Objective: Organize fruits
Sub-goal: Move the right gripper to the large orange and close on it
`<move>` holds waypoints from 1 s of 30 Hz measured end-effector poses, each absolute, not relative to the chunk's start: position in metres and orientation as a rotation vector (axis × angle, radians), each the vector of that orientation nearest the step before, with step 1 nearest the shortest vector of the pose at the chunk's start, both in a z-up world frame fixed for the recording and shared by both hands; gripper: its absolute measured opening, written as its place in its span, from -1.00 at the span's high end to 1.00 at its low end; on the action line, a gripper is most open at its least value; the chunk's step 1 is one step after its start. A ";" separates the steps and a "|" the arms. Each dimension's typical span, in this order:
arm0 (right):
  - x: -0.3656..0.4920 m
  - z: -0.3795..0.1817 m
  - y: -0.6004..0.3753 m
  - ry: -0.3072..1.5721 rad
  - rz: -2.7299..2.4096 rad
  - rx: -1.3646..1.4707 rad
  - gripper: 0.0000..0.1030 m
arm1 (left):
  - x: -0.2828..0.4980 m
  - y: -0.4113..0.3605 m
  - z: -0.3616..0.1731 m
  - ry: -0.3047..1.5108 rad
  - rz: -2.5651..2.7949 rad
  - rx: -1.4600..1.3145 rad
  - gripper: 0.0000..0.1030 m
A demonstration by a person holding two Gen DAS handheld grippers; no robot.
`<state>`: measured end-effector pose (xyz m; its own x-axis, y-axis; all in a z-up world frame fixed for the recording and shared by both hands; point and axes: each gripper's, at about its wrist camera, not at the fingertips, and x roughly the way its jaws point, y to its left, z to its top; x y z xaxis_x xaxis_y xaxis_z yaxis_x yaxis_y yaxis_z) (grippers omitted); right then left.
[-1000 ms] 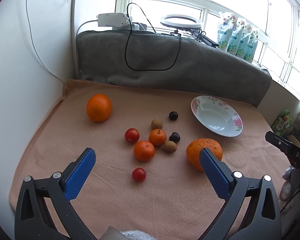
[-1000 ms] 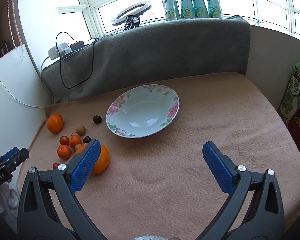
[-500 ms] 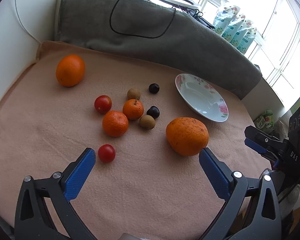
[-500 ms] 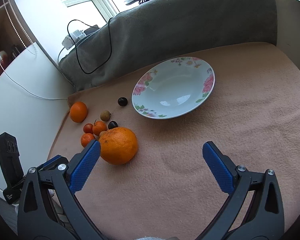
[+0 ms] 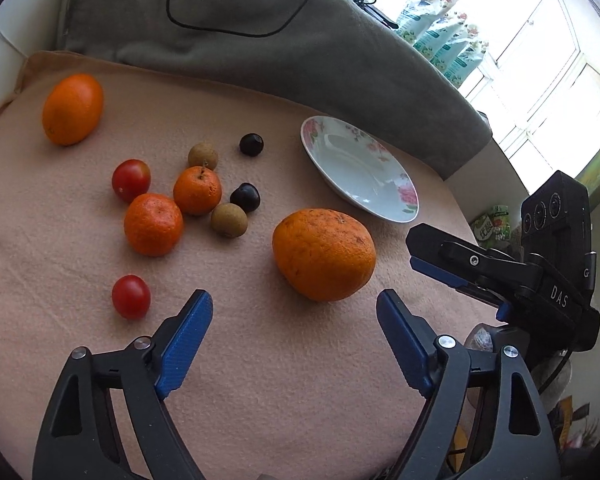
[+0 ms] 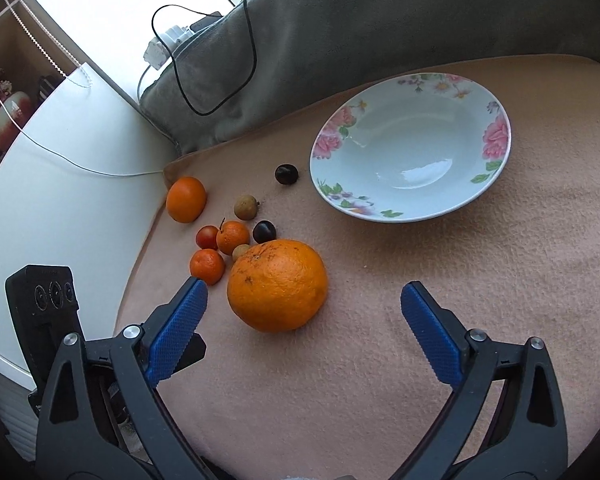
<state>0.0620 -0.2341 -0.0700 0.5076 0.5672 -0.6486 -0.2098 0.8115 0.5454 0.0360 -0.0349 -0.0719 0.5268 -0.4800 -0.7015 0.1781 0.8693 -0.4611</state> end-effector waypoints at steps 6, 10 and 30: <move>0.072 -0.079 -0.225 0.967 0.528 0.418 -0.72 | 0.044 -0.044 -0.073 0.949 -0.445 -0.351 -0.51; 0.077 -0.083 -0.220 0.991 0.566 0.426 -0.60 | 0.049 -0.049 -0.075 0.960 -0.474 -0.348 -0.37; 0.088 -0.094 -0.206 1.033 0.622 0.404 -0.33 | 0.056 -0.057 -0.082 0.982 -0.527 -0.312 -0.04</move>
<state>0.0875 -0.2055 -0.0937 0.3656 0.6497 -0.6665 -0.2854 0.7599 0.5841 0.0559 -0.0573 -0.0824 0.4453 -0.5539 -0.7035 0.2801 0.8325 -0.4781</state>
